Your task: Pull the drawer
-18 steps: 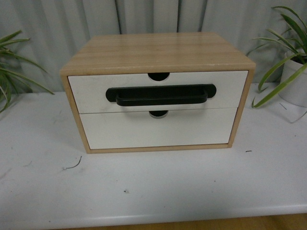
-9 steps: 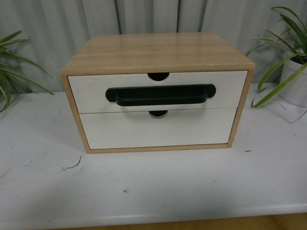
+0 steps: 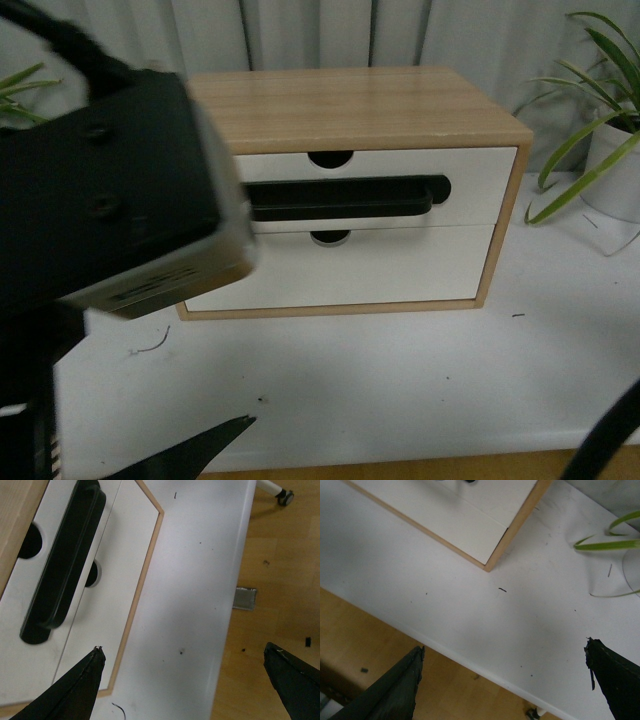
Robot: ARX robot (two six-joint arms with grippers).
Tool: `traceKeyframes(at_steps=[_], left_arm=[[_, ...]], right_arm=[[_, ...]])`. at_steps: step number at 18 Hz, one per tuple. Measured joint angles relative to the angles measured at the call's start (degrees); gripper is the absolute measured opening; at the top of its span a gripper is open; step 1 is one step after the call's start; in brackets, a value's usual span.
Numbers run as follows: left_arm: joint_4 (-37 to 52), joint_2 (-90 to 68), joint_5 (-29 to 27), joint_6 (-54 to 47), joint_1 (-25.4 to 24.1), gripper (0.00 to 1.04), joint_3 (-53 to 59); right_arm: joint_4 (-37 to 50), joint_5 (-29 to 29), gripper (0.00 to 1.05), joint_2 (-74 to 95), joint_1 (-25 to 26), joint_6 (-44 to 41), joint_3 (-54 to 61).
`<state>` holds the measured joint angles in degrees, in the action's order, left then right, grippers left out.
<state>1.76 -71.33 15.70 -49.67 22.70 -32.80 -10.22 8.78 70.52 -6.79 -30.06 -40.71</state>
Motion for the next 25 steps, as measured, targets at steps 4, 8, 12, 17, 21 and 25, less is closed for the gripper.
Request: traceKeyframes(at_steps=[4, 8, 12, 17, 21, 25], left_arm=[[-4.2, -13.6, -4.3, -8.5, 1.4, 0.98, -14.5], [-8.1, -22.4, -8.6, -12.9, 0.0, 0.98, -24.2], [-9.9, -28.2, -11.6, -15.8, -1.5, 0.98, -29.9], [-12.4, -31.0, -13.0, -17.9, -1.5, 0.98, -32.8], [-13.7, -33.2, -13.3, -18.3, -1.5, 0.98, -34.0], [-14.4, -34.4, -14.6, -19.4, -1.4, 0.98, -34.8]], right_arm=[[-4.5, 2.3, 0.98, 9.2, -1.4, -9.5, -8.0], [-8.0, 4.4, 0.98, 12.3, -2.2, -13.7, -12.5], [-9.4, 6.6, 0.98, 12.7, -3.1, -15.3, -14.5], [-9.4, 8.2, 0.98, 12.8, -3.7, -15.5, -14.9], [-9.2, 8.2, 0.98, 13.8, -3.7, -15.5, -15.4], [-10.2, 8.6, 0.98, 14.0, -4.6, -15.5, -16.8]])
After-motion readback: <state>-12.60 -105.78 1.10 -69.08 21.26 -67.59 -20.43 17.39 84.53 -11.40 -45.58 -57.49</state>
